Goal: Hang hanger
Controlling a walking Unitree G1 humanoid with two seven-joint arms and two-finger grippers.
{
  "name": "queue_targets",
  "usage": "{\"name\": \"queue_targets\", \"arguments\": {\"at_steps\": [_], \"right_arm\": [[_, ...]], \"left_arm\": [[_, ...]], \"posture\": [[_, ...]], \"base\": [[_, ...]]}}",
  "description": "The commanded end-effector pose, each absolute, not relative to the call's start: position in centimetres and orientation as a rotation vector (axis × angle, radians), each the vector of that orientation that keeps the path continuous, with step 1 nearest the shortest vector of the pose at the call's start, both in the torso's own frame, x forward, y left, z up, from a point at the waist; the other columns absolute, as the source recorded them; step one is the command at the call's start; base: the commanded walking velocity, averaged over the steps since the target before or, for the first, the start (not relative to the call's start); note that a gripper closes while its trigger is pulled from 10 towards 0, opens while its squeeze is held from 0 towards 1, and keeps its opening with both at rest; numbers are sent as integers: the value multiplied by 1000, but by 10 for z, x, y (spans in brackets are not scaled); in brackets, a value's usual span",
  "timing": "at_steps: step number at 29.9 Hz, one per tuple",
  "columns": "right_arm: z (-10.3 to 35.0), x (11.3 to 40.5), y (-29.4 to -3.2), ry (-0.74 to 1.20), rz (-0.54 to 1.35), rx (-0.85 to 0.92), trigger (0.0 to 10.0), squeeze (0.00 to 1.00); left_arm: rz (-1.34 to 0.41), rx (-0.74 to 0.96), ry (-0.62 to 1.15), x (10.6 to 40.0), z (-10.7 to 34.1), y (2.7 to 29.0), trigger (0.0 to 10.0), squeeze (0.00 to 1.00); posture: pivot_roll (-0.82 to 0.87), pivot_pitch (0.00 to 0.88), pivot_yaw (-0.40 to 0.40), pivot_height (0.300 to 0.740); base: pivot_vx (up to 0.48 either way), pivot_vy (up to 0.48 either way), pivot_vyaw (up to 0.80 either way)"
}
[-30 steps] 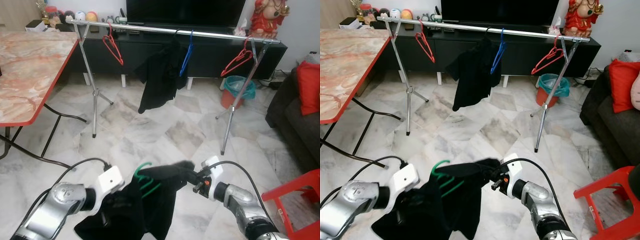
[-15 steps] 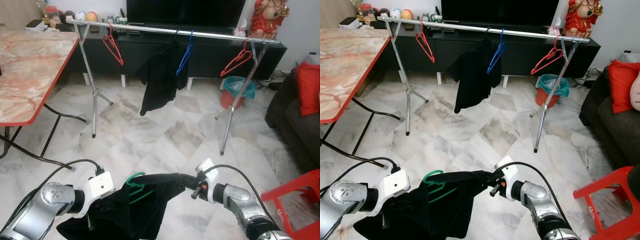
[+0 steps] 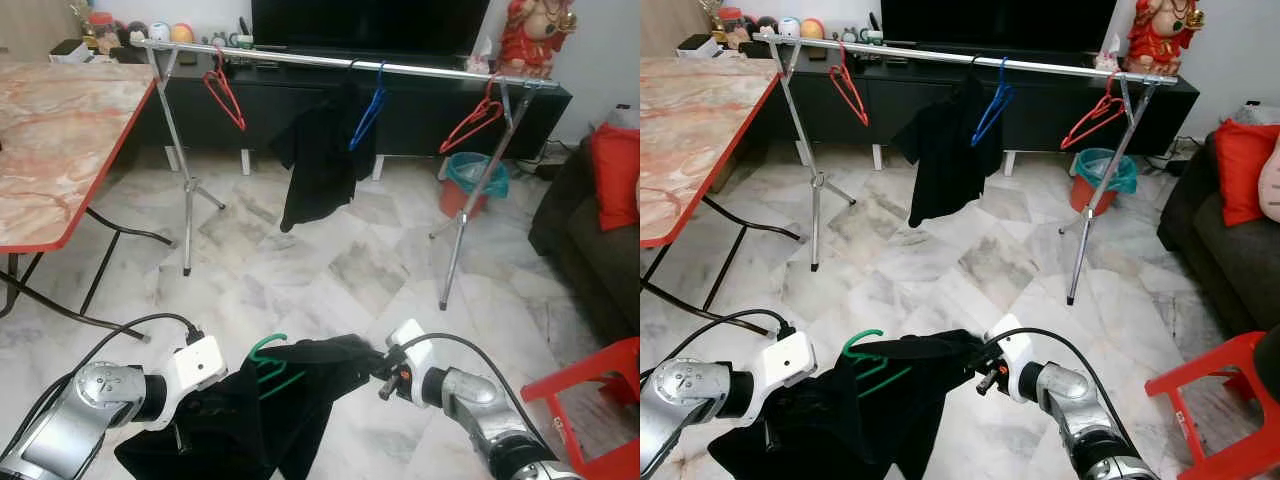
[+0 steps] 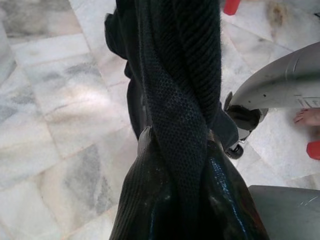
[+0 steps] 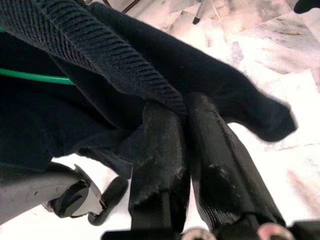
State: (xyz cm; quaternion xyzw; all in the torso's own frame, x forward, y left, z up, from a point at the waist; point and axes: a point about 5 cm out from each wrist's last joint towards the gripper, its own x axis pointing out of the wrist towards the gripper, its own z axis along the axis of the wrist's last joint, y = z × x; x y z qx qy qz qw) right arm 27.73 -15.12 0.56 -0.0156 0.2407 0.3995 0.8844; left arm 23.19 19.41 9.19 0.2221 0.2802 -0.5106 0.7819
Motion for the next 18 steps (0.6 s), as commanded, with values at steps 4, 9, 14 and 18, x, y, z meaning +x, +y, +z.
{"name": "queue_targets", "arguments": {"at_steps": [4, 9, 14, 18], "right_arm": [[4, 276, -157, 513, 810, -38, 10000, 0], [2, 273, -154, 507, 828, -17, 10000, 1000], [2, 273, -152, 501, 836, -6, 10000, 1000], [2, 273, -151, 496, 838, -1, 10000, 1000]], "left_arm": [[-1105, 472, 564, 238, 108, 199, 10000, 0], [-1110, 476, 569, 238, 110, 202, 10000, 0], [-1121, 481, 587, 237, 110, 203, 10000, 0], [-1120, 477, 591, 238, 109, 202, 10000, 0]], "posture": [[-18, 0, -70, 740], [-16, 0, -68, 740], [-10, 0, -67, 740], [-12, 0, -65, 740]], "base": [[0, 0, 0], [0, 0, 0], [0, 0, 0], [0, 0, 0]]}}
